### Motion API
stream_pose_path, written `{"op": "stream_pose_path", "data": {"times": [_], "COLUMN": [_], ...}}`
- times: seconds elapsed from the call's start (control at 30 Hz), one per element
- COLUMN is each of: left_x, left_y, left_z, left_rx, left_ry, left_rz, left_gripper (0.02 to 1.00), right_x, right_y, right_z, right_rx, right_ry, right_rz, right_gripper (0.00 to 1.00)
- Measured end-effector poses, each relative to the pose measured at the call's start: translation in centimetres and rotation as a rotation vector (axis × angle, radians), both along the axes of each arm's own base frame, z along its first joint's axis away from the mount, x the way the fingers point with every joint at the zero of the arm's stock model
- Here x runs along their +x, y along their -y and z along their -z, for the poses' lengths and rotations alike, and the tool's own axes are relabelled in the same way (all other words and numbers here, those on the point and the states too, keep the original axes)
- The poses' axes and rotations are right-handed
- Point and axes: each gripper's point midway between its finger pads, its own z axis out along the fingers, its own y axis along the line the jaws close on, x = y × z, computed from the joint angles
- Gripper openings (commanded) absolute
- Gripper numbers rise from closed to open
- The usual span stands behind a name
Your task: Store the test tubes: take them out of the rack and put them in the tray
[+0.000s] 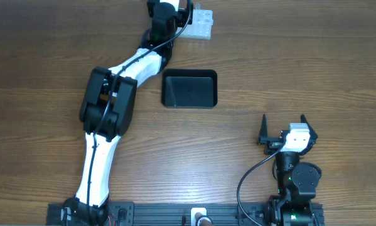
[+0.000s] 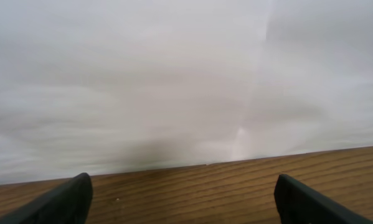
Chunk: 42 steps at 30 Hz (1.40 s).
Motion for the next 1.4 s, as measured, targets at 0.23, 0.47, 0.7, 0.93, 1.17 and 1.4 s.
{"op": "stream_pose_path", "data": {"times": [0.23, 0.47, 0.7, 0.93, 1.17, 1.4], "left_x": [0.0, 0.0, 0.0, -0.2, -0.2, -0.3], "left_y": [0.0, -0.2, -0.2, -0.2, -0.2, -0.2], "left_z": [0.0, 0.0, 0.2, 1.0, 1.2, 1.3], "left_rx": [0.001, 0.003, 0.006, 0.019, 0.022, 0.024], "left_ry": [-0.002, -0.001, -0.009, -0.039, -0.047, -0.05], "left_rz": [0.0, -0.008, -0.008, -0.008, -0.008, -0.01], "left_gripper": [0.704, 0.59, 0.592, 0.568, 0.437, 0.393], "right_x": [0.0, 0.0, 0.0, 0.0, 0.0, 0.0], "right_y": [0.0, 0.0, 0.0, 0.0, 0.0, 0.0], "right_z": [0.0, 0.0, 0.0, 0.0, 0.0, 0.0], "right_rx": [0.0, 0.0, 0.0, 0.0, 0.0, 0.0], "right_ry": [0.0, 0.0, 0.0, 0.0, 0.0, 0.0], "right_rz": [0.0, 0.0, 0.0, 0.0, 0.0, 0.0], "right_gripper": [0.991, 0.991, 0.993, 0.991, 0.991, 0.991]}}
